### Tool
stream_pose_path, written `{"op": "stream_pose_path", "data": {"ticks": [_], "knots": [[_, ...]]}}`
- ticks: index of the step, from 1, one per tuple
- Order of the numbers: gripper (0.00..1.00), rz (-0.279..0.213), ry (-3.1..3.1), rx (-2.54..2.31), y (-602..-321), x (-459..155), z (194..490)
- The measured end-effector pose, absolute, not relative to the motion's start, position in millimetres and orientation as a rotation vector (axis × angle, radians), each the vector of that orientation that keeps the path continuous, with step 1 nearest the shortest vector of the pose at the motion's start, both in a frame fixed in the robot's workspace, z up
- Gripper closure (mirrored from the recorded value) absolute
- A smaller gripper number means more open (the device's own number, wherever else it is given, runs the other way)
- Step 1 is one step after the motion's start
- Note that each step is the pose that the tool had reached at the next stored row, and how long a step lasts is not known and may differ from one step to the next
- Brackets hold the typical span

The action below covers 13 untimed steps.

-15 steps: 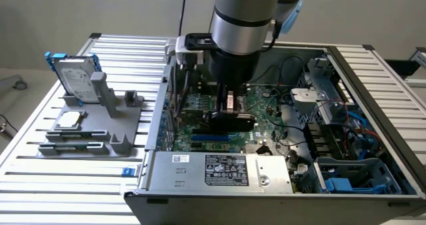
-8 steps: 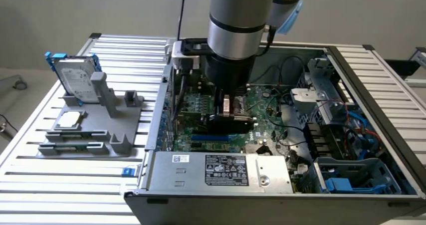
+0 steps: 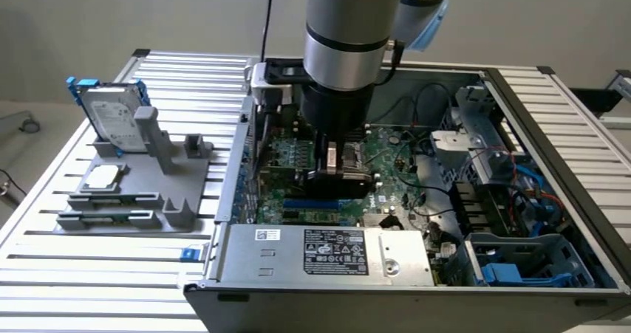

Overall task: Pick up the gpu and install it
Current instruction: 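Insert the gpu into the slot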

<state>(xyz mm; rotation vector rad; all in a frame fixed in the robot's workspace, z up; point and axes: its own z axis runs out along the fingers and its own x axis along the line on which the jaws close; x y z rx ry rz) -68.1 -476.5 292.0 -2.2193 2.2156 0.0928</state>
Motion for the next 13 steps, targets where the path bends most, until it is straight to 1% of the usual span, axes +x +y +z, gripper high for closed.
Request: {"op": "stream_pose_path", "data": {"ticks": [13], "knots": [[0.74, 0.094, 2.231, -2.203, -475.3, -69.6, 289.7]]}}
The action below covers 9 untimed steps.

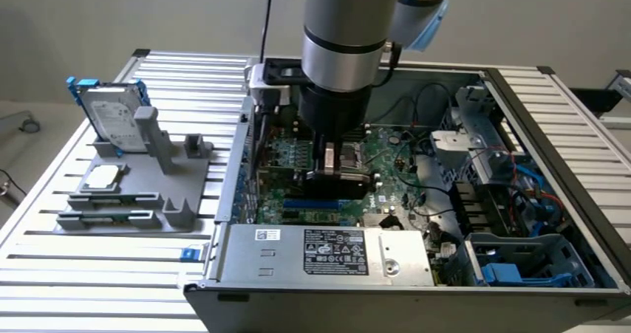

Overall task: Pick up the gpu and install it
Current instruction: 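Insert the gpu into the slot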

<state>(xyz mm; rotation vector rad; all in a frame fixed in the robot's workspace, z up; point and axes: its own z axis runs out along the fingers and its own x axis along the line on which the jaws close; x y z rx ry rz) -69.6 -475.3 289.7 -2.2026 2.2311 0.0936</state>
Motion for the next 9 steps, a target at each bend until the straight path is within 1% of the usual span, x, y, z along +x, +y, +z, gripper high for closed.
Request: {"op": "stream_pose_path", "data": {"ticks": [9], "knots": [[0.74, 0.095, 2.254, -2.176, -474.5, -71.3, 286.8]]}}
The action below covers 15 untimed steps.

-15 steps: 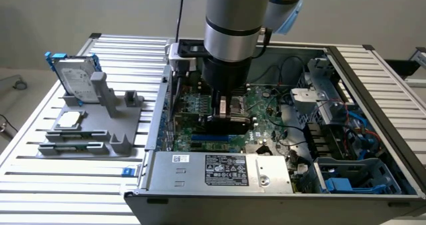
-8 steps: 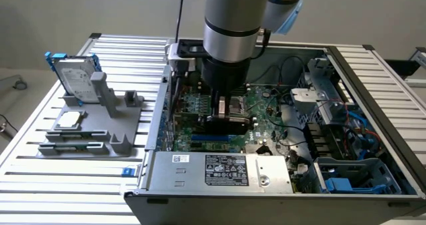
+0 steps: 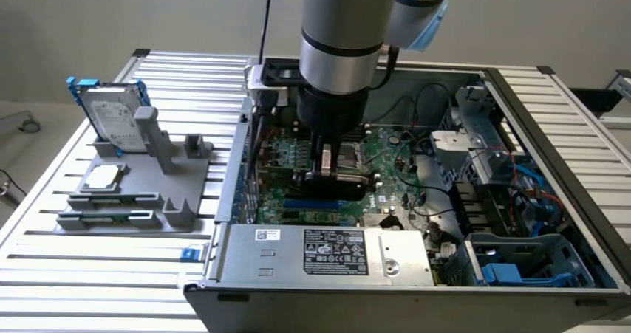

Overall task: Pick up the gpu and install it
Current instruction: 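Insert the gpu into the slot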

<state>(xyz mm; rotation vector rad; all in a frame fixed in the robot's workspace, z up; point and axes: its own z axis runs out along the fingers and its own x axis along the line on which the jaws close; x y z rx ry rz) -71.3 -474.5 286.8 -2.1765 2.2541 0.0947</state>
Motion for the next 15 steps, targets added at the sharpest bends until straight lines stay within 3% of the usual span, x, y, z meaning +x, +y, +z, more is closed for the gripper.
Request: {"op": "stream_pose_path", "data": {"ticks": [15], "knots": [[0.74, 0.095, 2.272, -2.156, -474.0, -73.9, 280.2]]}}
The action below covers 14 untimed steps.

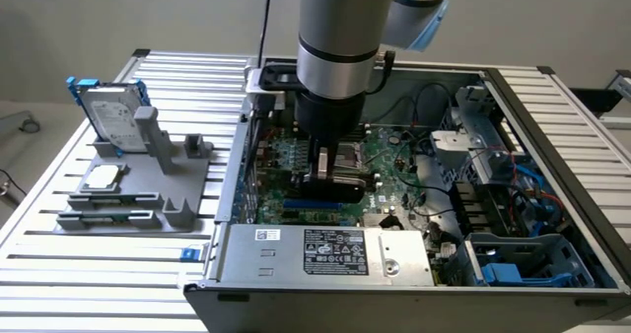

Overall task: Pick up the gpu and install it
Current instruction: 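Insert the gpu into the slot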

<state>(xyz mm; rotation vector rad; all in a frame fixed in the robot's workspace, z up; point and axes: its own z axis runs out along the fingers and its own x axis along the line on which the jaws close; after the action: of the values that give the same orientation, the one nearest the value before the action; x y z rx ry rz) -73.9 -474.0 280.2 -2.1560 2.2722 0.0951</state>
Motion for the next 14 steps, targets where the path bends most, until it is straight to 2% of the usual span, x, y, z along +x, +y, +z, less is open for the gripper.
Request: {"op": "stream_pose_path", "data": {"ticks": [14], "knots": [[0.74, 0.095, 2.273, -2.155, -473.1, -74.5, 274.4]]}}
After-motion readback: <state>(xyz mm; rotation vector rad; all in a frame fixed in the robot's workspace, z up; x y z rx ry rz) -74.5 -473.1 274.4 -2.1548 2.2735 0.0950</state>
